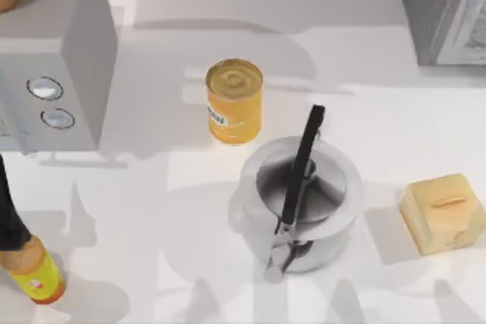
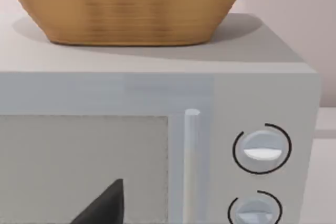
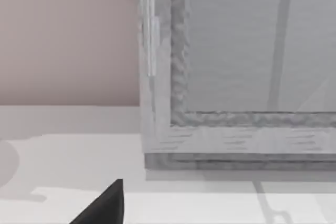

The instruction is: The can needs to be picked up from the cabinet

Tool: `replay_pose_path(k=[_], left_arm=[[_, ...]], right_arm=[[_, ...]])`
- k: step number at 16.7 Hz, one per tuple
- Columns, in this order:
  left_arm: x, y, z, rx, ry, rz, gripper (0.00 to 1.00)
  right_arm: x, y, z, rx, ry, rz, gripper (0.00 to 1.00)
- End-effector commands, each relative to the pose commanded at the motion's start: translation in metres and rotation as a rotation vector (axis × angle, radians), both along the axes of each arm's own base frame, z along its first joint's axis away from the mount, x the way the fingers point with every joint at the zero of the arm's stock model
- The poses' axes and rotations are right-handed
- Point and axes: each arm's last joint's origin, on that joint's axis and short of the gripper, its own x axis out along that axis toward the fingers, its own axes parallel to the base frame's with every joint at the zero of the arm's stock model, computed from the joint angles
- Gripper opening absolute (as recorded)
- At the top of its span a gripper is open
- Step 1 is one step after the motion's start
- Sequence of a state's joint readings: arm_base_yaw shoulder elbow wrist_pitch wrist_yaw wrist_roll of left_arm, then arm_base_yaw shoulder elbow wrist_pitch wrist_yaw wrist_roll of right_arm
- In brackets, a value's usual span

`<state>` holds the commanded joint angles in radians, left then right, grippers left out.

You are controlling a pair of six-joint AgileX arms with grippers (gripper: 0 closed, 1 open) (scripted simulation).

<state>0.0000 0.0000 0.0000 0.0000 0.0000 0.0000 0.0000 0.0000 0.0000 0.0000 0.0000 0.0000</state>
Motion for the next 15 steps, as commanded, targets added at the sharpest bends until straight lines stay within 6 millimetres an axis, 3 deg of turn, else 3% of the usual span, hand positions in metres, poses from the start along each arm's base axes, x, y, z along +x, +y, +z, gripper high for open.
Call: replay_pose_path(k=[4,7,10,15], left_arm=[[0.0,0.0,0.0,0.0,0.0,0.0,1.0],[0.0,0.0,0.0,0.0,0.0,0.0,1.0],[0.0,0.0,0.0,0.0,0.0,0.0,1.0],[0.0,0.0,0.0,0.0,0.0,0.0,1.0]], right_arm=[[0.0,0.001,0.007,0.0,0.011,0.003,1.0],[0.002,0.003,0.038,0.0,0.039,0.013,1.0],[0.01,0.006,0.093,-0.001,0.051,0.025,1.0],[0.043,0.017,0.208,0.0,0.03,0.04,1.0]])
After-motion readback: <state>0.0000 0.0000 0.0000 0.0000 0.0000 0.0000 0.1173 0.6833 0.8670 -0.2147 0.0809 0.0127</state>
